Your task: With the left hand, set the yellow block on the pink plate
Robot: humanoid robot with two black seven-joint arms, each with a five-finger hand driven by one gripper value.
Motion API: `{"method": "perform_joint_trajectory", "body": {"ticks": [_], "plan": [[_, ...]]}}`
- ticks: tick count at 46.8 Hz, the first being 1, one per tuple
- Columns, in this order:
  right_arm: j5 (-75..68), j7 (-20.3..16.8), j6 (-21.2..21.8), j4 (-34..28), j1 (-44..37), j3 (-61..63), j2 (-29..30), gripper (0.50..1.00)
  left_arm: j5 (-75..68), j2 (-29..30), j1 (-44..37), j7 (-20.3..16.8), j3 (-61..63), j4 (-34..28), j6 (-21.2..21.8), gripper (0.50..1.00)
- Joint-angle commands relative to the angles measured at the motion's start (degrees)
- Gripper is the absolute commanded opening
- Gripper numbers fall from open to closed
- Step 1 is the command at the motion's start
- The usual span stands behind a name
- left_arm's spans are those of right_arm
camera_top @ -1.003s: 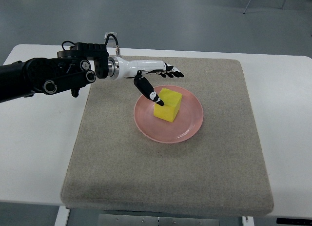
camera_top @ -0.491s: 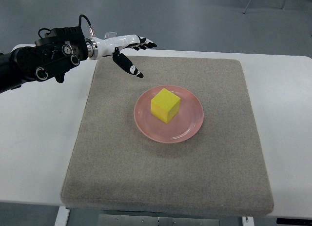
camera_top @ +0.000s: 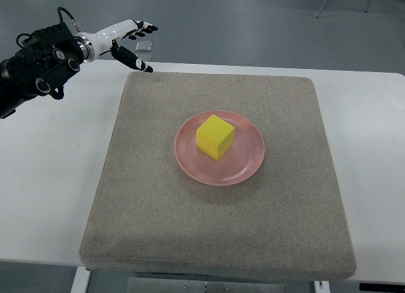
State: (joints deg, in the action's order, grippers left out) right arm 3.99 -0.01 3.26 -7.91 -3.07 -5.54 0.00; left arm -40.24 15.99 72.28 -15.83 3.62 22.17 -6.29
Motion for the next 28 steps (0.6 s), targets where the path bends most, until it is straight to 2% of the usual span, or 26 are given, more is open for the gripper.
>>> {"method": "perform_joint_trajectory", "body": {"ticks": [1, 11, 17, 28], "plan": [[0.0, 0.0, 0.0, 0.0, 0.0, 0.0, 0.0, 0.924, 1.6, -0.8, -0.3, 0.2, 0.0, -2.2, 0.0, 0.943], [0.0, 0.0, 0.0, 0.0, 0.0, 0.0, 0.0, 0.924, 9.6, -3.9, -1.3, 0.5, -0.1, -7.4, 0.0, 0.934], [0.0, 0.0, 0.0, 0.0, 0.0, 0.0, 0.0, 0.924, 14.7, -4.5, -1.6, 0.5, -0.1, -7.9, 0.2, 0.934], [0.0, 0.0, 0.0, 0.0, 0.0, 0.0, 0.0, 0.924, 23.9, -5.2, -3.1, 0.5, -0.2, -7.8, 5.5, 0.932]]}}
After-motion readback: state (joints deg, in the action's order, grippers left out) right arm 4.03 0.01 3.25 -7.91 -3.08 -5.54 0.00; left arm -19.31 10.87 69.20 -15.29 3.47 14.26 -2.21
